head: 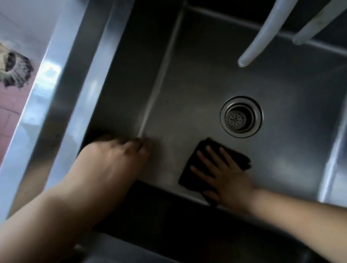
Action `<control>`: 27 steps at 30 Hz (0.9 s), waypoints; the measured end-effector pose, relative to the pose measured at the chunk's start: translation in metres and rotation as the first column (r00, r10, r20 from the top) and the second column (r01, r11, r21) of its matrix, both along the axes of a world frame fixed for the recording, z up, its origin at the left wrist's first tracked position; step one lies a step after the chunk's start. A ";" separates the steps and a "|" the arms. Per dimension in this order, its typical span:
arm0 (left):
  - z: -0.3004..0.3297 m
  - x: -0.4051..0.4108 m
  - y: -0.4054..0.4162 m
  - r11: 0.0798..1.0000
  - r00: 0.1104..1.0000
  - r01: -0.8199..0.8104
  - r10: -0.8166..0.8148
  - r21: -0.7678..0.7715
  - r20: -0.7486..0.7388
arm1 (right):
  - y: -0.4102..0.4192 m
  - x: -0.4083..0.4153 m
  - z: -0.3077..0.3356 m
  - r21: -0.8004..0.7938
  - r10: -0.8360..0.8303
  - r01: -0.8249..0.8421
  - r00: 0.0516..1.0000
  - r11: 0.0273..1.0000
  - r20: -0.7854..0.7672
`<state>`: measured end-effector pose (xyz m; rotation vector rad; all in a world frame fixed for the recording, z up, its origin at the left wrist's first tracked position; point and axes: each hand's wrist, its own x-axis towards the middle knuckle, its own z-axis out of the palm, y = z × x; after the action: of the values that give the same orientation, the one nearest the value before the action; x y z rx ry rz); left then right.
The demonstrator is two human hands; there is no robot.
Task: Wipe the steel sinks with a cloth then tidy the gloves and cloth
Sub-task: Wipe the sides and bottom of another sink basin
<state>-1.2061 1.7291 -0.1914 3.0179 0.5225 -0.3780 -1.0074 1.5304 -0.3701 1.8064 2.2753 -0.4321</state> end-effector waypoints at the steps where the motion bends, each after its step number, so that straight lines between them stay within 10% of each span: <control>1: 0.002 -0.004 0.000 0.998 0.998 0.050 -0.051 0.030 0.037 | -0.011 -0.006 0.002 0.012 0.037 -0.037 0.999 0.999 -0.012; 12: 0.006 -0.017 0.028 0.968 0.948 0.244 -0.252 0.063 0.192 | 0.111 0.019 -0.010 0.147 0.025 -0.024 1.000 0.989 -0.006; 22: 0.008 -0.016 0.036 0.949 0.952 0.291 -0.274 -0.119 0.136 | 0.242 0.083 -0.023 0.071 -0.568 0.567 0.823 0.820 -0.010; 27: 0.010 -0.014 0.034 0.951 0.955 0.282 -0.265 -0.128 0.133 | 0.187 0.009 -0.016 0.074 -0.359 0.362 0.932 0.929 -0.055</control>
<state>-1.2199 1.7636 -0.1809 2.9485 0.0619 -0.2407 -0.9985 1.7171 -0.3863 2.2889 2.0089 -0.4395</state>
